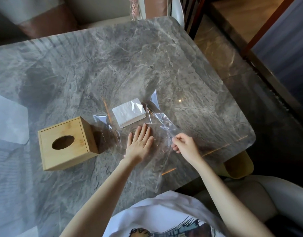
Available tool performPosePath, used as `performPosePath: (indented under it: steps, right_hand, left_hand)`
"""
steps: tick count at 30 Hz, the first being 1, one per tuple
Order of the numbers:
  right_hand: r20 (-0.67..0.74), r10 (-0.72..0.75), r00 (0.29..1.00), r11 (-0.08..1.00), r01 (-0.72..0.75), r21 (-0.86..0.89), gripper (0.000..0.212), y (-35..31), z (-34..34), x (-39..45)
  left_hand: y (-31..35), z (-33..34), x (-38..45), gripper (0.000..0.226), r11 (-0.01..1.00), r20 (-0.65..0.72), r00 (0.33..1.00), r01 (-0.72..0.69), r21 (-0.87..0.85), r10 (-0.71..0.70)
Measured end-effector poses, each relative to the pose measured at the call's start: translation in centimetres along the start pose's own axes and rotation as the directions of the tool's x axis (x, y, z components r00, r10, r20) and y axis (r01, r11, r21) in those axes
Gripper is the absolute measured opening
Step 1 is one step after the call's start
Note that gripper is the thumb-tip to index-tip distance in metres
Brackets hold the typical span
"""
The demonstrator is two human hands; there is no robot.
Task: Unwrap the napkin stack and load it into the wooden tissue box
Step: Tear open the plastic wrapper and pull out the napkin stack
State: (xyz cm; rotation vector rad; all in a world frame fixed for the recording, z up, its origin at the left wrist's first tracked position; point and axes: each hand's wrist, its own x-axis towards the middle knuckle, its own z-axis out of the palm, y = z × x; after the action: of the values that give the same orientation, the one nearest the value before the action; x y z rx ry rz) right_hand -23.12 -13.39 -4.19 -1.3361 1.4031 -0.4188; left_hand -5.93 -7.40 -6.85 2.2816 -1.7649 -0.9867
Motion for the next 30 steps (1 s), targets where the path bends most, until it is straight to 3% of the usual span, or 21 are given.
performPosePath:
  steps: [10, 16, 22, 26, 30]
  right_hand:
    - [-0.120, 0.028, 0.992, 0.997, -0.018, 0.081, 0.024, 2.0, -1.4, -2.8]
    - [-0.164, 0.252, 0.954, 0.904, -0.172, 0.392, 0.017, 2.7, -1.4, -5.1]
    - [-0.137, 0.593, 0.793, 0.698, -0.422, 0.579, 0.016, 4.7, -2.0, -8.0]
    - [-0.116, 0.643, 0.757, 0.661, -0.472, 0.584, 0.013, 5.5, -1.7, -8.9]
    - [-0.181, 0.607, 0.774, 0.712, -0.430, 0.555, 0.011, 5.9, -1.8, -9.0]
  left_hand:
    - [0.3, 0.4, 0.3, 0.056, 0.998, -0.014, 1.000, 0.021, 0.059, -0.021]
    - [0.4, 0.6, 0.3, 0.054, 0.997, -0.029, 0.999, 0.038, 0.061, -0.036]
    - [0.4, 0.8, 0.4, 0.055, 0.996, -0.033, 0.999, 0.039, 0.078, -0.037]
    - [0.4, 0.6, 0.5, 0.055, 0.997, -0.019, 0.999, 0.032, 0.077, -0.031]
    - [0.3, 0.5, 0.4, 0.056, 0.996, -0.015, 1.000, 0.014, 0.091, -0.013]
